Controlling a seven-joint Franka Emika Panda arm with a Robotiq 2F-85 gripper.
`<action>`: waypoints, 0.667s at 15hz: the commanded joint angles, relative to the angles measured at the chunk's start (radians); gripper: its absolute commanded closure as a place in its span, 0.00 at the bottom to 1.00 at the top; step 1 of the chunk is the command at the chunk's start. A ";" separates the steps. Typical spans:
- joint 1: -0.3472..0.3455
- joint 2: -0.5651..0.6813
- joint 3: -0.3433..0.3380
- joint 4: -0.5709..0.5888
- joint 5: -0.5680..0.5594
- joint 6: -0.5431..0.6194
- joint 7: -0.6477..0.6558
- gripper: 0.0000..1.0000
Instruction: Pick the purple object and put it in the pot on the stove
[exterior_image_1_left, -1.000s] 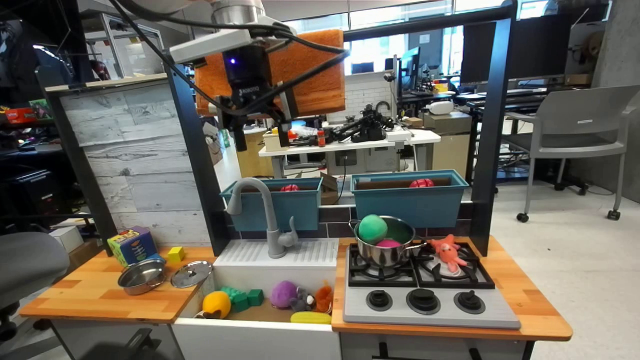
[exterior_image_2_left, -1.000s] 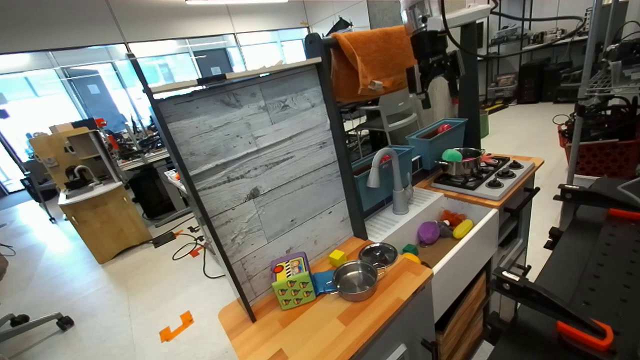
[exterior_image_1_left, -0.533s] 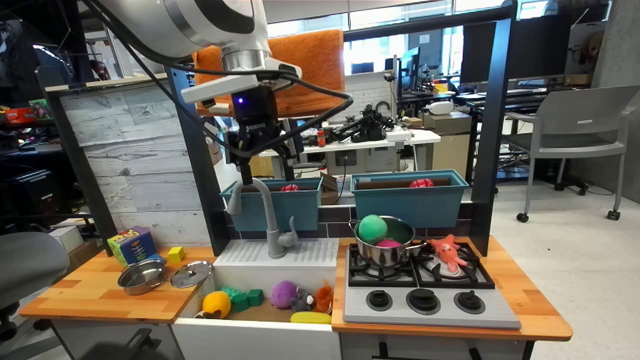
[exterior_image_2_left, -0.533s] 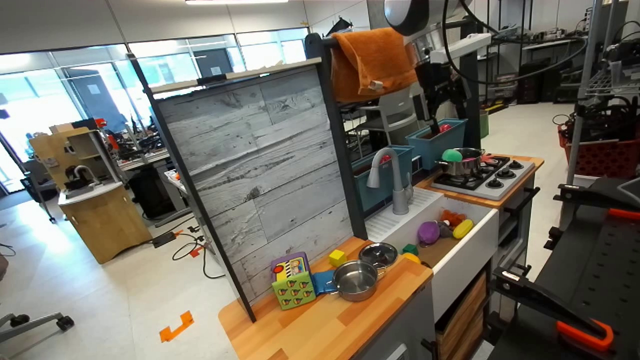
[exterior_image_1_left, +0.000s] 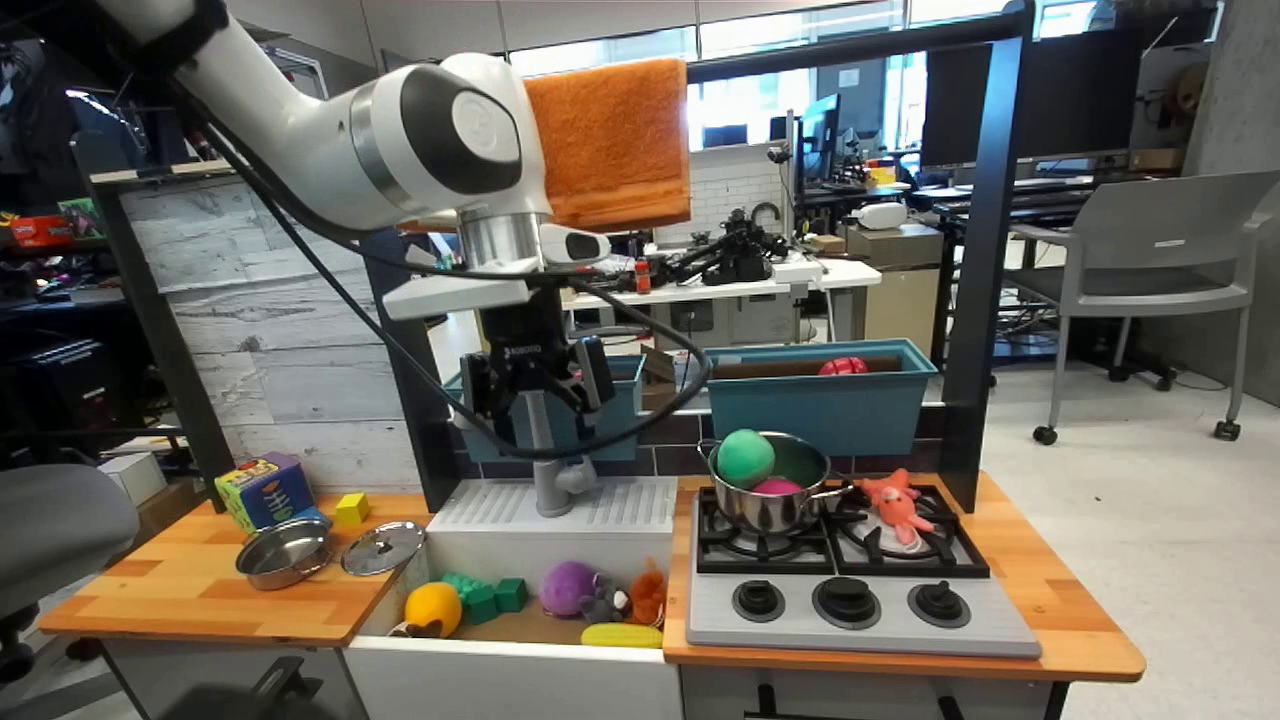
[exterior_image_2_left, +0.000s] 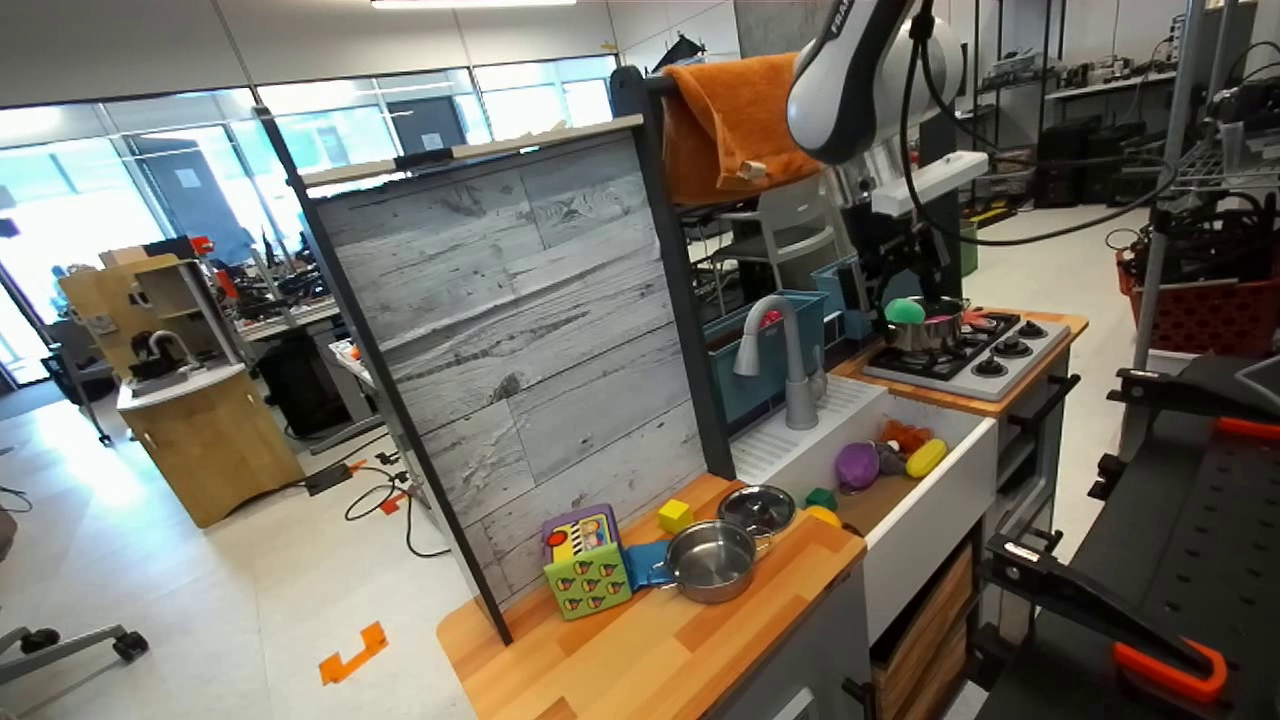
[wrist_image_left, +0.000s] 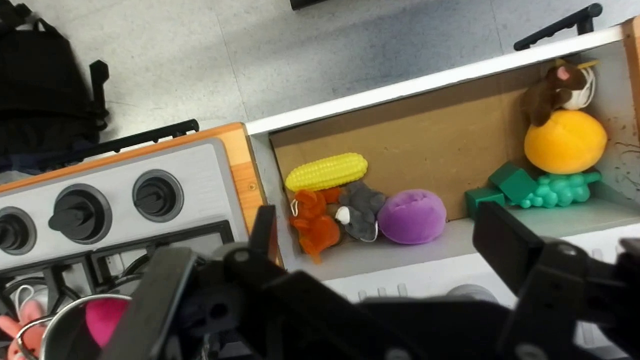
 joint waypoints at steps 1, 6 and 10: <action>-0.004 0.089 -0.008 0.034 -0.014 0.085 0.011 0.00; -0.005 0.215 -0.042 0.097 -0.024 0.149 0.021 0.00; -0.007 0.320 -0.050 0.180 -0.028 0.183 0.005 0.00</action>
